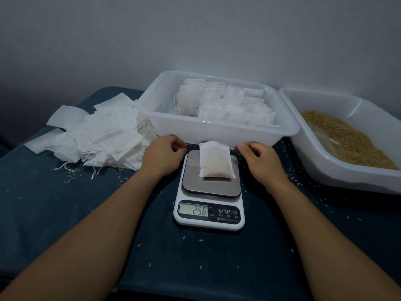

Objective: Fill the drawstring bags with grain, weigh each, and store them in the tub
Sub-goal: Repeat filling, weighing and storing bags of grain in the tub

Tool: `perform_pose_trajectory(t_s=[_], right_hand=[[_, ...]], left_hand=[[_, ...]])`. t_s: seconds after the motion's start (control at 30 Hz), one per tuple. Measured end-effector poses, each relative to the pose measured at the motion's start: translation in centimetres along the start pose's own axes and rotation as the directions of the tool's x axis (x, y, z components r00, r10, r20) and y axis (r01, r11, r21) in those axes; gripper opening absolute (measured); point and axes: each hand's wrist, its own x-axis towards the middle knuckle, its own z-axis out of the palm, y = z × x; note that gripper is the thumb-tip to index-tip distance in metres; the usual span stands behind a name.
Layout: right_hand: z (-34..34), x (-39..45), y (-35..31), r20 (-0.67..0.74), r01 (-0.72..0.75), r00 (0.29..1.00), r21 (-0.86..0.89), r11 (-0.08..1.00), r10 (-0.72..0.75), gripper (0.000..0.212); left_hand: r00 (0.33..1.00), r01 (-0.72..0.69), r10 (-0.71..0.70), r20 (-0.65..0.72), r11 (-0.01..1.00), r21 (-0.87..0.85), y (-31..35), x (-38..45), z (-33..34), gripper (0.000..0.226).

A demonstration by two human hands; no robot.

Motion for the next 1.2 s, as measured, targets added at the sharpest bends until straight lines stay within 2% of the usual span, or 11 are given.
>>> perform_pose_trajectory(t_s=[0.27,0.33,0.43,0.6,0.73,0.83,0.97,1.1,1.2], right_hand=[[2.1,0.4,-1.7,0.018,0.026,0.999,0.022,0.999,-0.027,0.042],[2.3,0.4,-1.9,0.013,0.06,0.998,0.018,0.998,-0.06,0.034],[2.1,0.2,-2.1,0.012,0.095,0.995,0.054,0.994,-0.096,0.011],[0.6,-1.3,-3.7,-0.021,0.209,0.978,0.077,0.975,-0.208,0.013],[-1.0,-2.1,-8.1,-0.044,0.351,0.936,0.103,0.931,-0.348,0.011],[-1.6,-1.5,-12.6,-0.005,0.408,0.913,0.078,0.91,-0.409,0.017],[-1.1,2.2,-17.6,0.004,0.458,0.888,0.077,0.885,-0.46,0.012],[1.2,6.6,-20.4,0.042,0.42,0.905,0.06,0.906,-0.423,0.015],[3.8,9.3,-20.4,0.106,0.405,0.91,-0.034,0.914,-0.4,0.016]], left_hand=[[1.0,0.001,-0.001,0.003,1.0,0.0,-0.2,0.0,0.2,0.007],[1.0,0.01,-0.01,0.005,1.0,-0.009,-0.2,0.0,0.2,0.008],[1.0,0.018,-0.018,0.011,1.0,-0.01,-0.1,-0.1,0.2,0.008],[0.999,0.027,-0.026,0.02,1.0,-0.014,0.1,-0.4,0.2,0.007],[0.999,0.039,-0.039,0.026,0.999,-0.016,0.2,-0.5,0.1,0.006],[0.999,0.042,-0.042,0.026,0.999,-0.022,0.3,-0.5,0.1,0.005],[0.998,0.047,-0.046,0.03,0.998,-0.03,0.2,-0.6,0.2,0.007],[0.999,0.039,-0.038,0.017,0.998,-0.057,0.1,-0.7,0.3,0.009],[1.0,0.025,-0.025,0.005,0.997,-0.074,-0.1,-0.8,0.5,0.005]])
